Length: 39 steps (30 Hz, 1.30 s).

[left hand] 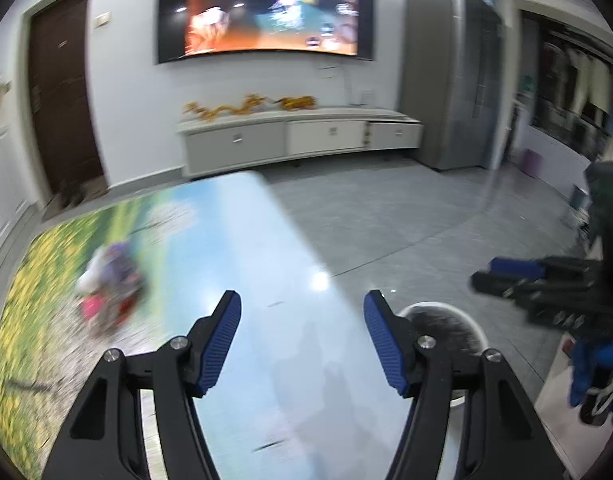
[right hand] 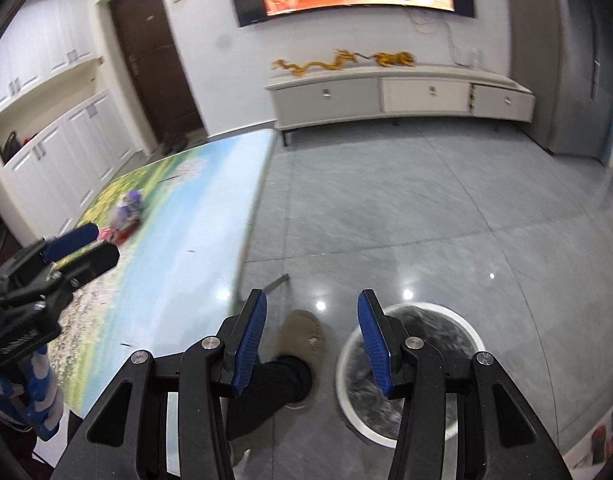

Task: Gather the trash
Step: 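Move both open tools back to the trash pile on the table, then grasp the pink bag with the left tool while the right tool grasps grey plastic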

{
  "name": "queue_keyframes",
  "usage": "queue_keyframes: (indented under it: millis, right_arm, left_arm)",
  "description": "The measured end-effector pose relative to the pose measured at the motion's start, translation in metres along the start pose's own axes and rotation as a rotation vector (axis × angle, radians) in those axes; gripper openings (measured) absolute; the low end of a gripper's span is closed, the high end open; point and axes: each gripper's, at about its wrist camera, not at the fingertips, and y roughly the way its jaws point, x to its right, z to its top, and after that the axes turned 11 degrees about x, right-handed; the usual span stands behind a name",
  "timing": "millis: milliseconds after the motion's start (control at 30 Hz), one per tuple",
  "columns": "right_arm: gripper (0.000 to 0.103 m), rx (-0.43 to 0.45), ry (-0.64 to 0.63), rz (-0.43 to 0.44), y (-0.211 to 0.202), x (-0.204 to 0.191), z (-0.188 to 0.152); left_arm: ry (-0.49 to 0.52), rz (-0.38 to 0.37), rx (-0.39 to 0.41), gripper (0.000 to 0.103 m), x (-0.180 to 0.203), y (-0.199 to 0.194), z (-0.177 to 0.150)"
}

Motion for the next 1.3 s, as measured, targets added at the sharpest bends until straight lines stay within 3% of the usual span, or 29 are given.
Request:
queue_keyframes:
  millis: [267,433,900,1300]
  right_arm:
    - [0.047,-0.023,-0.111,0.143,0.036,-0.076,0.022]
    - [0.047,-0.044,-0.178,0.234,0.072,-0.122,0.034]
    - [0.047,-0.131,-0.182,0.408,0.197,-0.209,0.062]
    - [0.037,-0.228,-0.145,0.461,0.263,-0.239,0.054]
  left_arm:
    - [-0.161,0.207,-0.026,0.062,-0.124,-0.013,-0.023]
    - [-0.247,0.274,-0.045,0.062,-0.18,-0.005,-0.031]
    - [-0.331,0.225,-0.169,0.059,-0.236,0.076,-0.038]
    - [-0.35,0.163,-0.19,0.029,-0.246,0.09,-0.041]
